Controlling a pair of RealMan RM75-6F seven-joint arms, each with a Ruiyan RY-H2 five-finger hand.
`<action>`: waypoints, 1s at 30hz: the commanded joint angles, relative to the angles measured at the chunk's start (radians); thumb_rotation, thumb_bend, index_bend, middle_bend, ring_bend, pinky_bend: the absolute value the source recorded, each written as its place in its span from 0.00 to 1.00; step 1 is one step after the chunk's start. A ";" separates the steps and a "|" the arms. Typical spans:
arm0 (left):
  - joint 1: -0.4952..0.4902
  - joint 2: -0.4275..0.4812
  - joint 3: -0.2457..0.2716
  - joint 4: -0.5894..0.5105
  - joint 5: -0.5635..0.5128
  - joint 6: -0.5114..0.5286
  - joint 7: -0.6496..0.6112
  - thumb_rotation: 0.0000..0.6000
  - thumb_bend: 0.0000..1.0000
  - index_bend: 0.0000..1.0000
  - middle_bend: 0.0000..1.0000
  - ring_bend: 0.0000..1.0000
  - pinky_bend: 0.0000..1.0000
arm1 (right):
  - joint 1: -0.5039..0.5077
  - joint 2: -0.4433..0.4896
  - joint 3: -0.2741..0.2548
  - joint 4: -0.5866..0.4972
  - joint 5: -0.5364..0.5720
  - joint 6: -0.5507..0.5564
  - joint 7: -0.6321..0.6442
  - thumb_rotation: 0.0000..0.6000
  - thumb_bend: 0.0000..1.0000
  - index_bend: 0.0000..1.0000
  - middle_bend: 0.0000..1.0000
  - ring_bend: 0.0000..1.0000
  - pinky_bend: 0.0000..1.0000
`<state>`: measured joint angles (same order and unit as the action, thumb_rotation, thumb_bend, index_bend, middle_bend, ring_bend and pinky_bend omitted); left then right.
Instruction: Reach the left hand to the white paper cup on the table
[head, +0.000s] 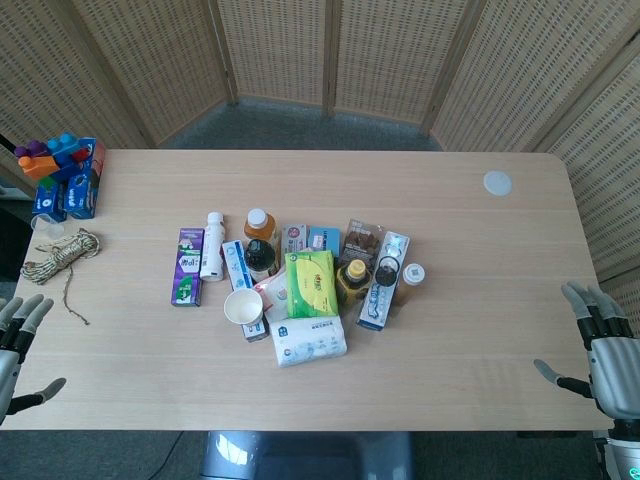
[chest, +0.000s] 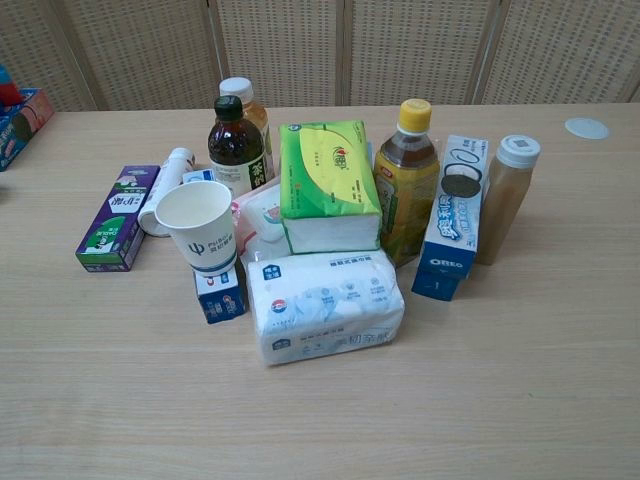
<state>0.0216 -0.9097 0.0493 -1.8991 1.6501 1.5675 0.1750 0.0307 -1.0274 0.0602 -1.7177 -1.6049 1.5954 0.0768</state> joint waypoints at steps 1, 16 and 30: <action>-0.002 -0.002 0.001 0.002 0.000 -0.006 0.003 1.00 0.00 0.00 0.00 0.00 0.00 | 0.000 0.000 0.000 0.000 0.000 0.000 0.000 1.00 0.00 0.00 0.00 0.00 0.00; -0.196 -0.044 -0.060 -0.008 -0.008 -0.264 0.066 1.00 0.00 0.00 0.00 0.00 0.00 | -0.002 -0.002 0.000 -0.003 -0.004 0.005 -0.008 1.00 0.00 0.00 0.00 0.00 0.00; -0.420 -0.277 -0.155 -0.020 -0.186 -0.515 0.406 1.00 0.00 0.00 0.00 0.00 0.00 | -0.003 0.007 0.003 -0.001 0.001 0.007 0.015 1.00 0.00 0.00 0.00 0.00 0.00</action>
<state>-0.3609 -1.1357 -0.0853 -1.9217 1.5141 1.0871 0.5300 0.0280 -1.0213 0.0633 -1.7187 -1.6035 1.6023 0.0907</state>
